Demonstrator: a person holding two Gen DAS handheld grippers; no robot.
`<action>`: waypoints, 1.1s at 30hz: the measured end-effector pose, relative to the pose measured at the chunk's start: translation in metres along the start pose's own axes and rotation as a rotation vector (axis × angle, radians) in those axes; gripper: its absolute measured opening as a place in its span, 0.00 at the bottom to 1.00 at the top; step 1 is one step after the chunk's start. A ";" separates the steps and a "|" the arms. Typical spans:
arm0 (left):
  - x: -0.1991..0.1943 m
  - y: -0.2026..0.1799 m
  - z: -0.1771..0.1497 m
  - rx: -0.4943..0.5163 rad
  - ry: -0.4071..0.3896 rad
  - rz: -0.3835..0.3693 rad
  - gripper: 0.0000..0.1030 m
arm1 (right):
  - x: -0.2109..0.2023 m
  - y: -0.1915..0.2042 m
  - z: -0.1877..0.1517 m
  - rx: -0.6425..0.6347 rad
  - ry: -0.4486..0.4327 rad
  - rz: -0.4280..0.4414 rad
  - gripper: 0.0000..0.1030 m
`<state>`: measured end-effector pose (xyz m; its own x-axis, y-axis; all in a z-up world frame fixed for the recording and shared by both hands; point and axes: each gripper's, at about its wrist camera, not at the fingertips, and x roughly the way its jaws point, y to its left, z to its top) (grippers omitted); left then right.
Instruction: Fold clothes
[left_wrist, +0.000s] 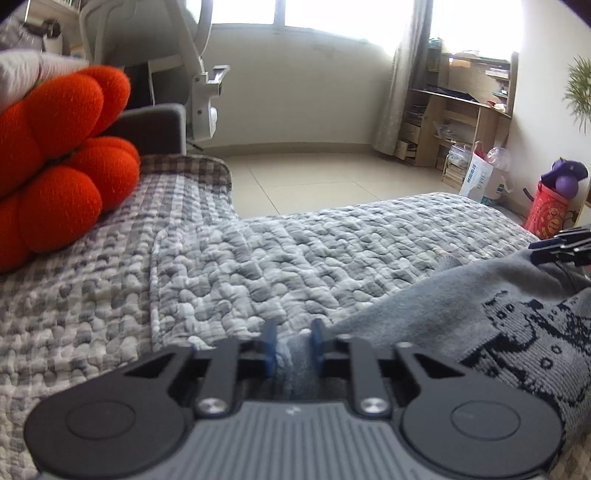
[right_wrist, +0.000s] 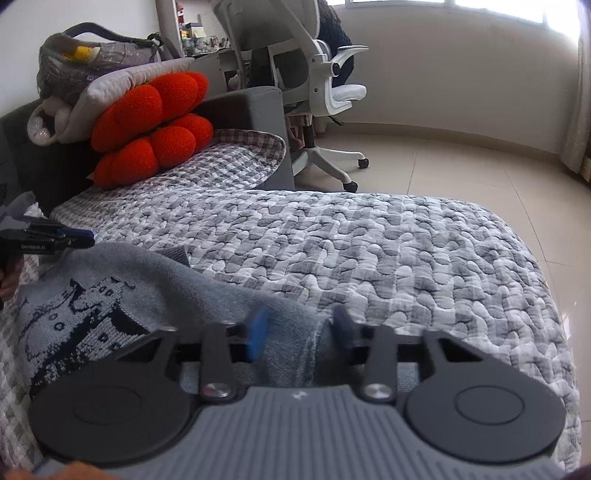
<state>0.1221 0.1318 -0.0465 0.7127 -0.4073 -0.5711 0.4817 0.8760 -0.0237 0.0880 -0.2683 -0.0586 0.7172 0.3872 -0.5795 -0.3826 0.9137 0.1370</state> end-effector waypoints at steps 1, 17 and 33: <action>-0.003 -0.002 0.000 0.007 -0.009 -0.002 0.00 | -0.001 0.003 -0.001 -0.007 0.001 0.002 0.04; -0.093 -0.022 -0.019 0.007 -0.101 -0.025 0.00 | -0.087 0.055 -0.014 -0.093 -0.084 0.019 0.02; -0.121 -0.032 -0.084 -0.035 0.000 -0.060 0.00 | -0.093 0.068 -0.068 -0.036 0.044 0.029 0.01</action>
<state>-0.0224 0.1750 -0.0457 0.6831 -0.4589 -0.5682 0.5052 0.8587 -0.0862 -0.0447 -0.2511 -0.0501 0.6795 0.4068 -0.6105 -0.4238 0.8970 0.1260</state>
